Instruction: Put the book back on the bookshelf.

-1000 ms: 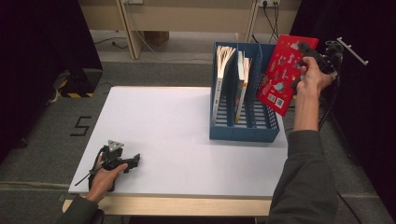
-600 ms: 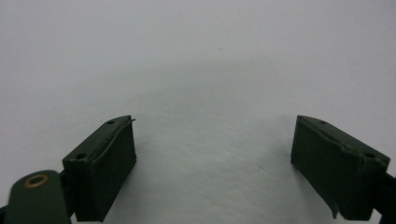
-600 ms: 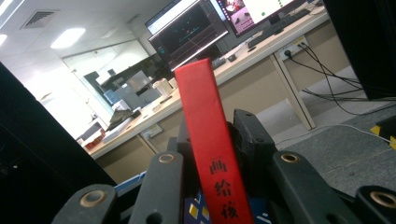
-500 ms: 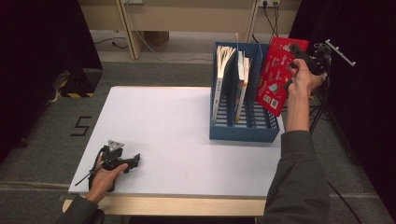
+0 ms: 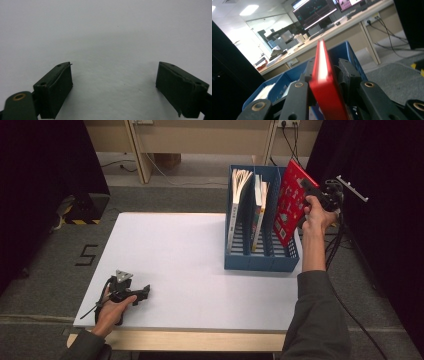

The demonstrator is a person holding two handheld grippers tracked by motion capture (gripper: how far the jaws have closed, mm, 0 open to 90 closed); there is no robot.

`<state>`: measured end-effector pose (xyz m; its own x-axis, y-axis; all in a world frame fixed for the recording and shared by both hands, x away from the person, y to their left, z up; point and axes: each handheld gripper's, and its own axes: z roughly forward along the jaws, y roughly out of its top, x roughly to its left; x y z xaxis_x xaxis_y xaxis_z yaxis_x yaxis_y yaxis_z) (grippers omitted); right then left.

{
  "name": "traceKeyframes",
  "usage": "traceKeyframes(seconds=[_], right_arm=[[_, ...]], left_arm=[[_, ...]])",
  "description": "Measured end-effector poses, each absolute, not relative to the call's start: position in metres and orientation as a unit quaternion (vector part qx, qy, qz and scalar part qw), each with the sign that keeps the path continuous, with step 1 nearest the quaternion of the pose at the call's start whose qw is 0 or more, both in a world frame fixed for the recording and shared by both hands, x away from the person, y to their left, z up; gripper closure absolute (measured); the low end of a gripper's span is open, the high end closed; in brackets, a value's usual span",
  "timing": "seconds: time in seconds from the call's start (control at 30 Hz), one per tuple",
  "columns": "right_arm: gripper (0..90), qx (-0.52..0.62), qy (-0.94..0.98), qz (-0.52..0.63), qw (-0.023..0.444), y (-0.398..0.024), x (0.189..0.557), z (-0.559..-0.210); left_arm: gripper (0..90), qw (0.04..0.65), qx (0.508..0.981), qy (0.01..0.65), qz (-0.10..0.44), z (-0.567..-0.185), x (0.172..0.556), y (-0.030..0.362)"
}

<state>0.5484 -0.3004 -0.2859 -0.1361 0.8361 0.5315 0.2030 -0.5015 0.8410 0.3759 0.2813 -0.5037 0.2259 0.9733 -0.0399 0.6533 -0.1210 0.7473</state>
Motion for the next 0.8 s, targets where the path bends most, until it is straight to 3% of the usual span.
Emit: traceKeyframes(seconds=[0.8], right_arm=[[72.4,0.618,0.404,0.624,0.255,-0.316,0.538,-0.3]], left_arm=[[12.8,0.333,0.709,0.573,0.24,-0.504,0.376,0.281]])
